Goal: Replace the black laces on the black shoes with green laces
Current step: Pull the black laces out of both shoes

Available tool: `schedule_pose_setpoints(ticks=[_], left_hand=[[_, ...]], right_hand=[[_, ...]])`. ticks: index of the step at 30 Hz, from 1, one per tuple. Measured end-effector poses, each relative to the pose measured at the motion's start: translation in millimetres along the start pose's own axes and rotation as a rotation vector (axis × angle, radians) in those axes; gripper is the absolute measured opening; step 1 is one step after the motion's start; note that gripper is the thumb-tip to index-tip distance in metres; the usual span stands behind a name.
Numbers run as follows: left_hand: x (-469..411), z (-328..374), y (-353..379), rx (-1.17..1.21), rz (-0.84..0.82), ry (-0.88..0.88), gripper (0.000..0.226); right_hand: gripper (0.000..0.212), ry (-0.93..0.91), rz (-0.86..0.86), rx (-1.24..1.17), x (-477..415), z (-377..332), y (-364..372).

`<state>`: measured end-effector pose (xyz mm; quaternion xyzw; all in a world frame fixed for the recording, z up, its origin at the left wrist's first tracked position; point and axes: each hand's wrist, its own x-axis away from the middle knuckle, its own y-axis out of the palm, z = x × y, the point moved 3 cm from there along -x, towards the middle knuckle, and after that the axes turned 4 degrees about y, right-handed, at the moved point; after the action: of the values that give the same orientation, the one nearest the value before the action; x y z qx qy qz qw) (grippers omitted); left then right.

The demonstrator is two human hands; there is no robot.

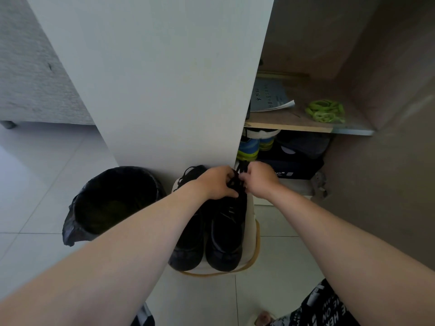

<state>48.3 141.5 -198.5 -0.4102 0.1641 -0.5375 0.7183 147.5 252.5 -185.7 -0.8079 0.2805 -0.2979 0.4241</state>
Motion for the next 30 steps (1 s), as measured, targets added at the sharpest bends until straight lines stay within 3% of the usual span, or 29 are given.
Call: schedule_pose_setpoints(ticks=[2, 4, 11, 14, 16, 18, 21, 26, 28, 30], left_hand=[[-2.2, -2.2, 1.7, -0.006, -0.028, -0.030, 0.059], [-3.2, -0.7, 1.6, 0.003, -0.058, -0.033, 0.057], [0.9, 19.3, -7.9, 0.109, 0.096, 0.013, 0.018], [-0.9, 16.2, -10.3, 0.113, 0.140, -0.052, 0.021], [-2.3, 11.6, -12.9, 0.129, 0.183, -0.091, 0.028], [-2.8, 8.3, -16.0, 0.161, 0.244, -0.105, 0.029], [-3.9, 7.6, -14.3, 0.238, 0.260, -0.080, 0.024], [-1.6, 14.2, -2.2, 0.182, 0.085, 0.003, 0.020], [-1.0, 12.6, 2.4, 0.117, -0.001, 0.005, 0.021], [-2.1, 10.7, 6.0, 0.095, -0.038, 0.005, 0.020]], right_hand=[[0.023, -0.021, 0.231, -0.137, 0.0, -3.4, -10.3], [0.022, -0.066, 0.333, -0.275, 1.3, -6.0, -16.8], [0.027, -0.208, 0.237, -0.335, 4.7, -14.5, -14.5], [0.025, -0.184, 0.220, -0.362, 7.8, -17.7, -15.7], [0.018, -0.064, 0.106, -0.344, 8.6, -16.0, -15.4], [0.018, 0.109, -0.132, -0.296, 10.9, -9.2, -6.7], [0.016, 0.113, -0.311, -0.132, 15.3, -2.7, 6.0], [0.020, 0.017, -0.223, 0.123, 1.3, 4.1, 12.8], [0.026, -0.019, -0.095, 0.114, -0.5, 1.6, 8.1], [0.035, -0.062, 0.145, -0.051, 4.0, -6.9, -6.9]])
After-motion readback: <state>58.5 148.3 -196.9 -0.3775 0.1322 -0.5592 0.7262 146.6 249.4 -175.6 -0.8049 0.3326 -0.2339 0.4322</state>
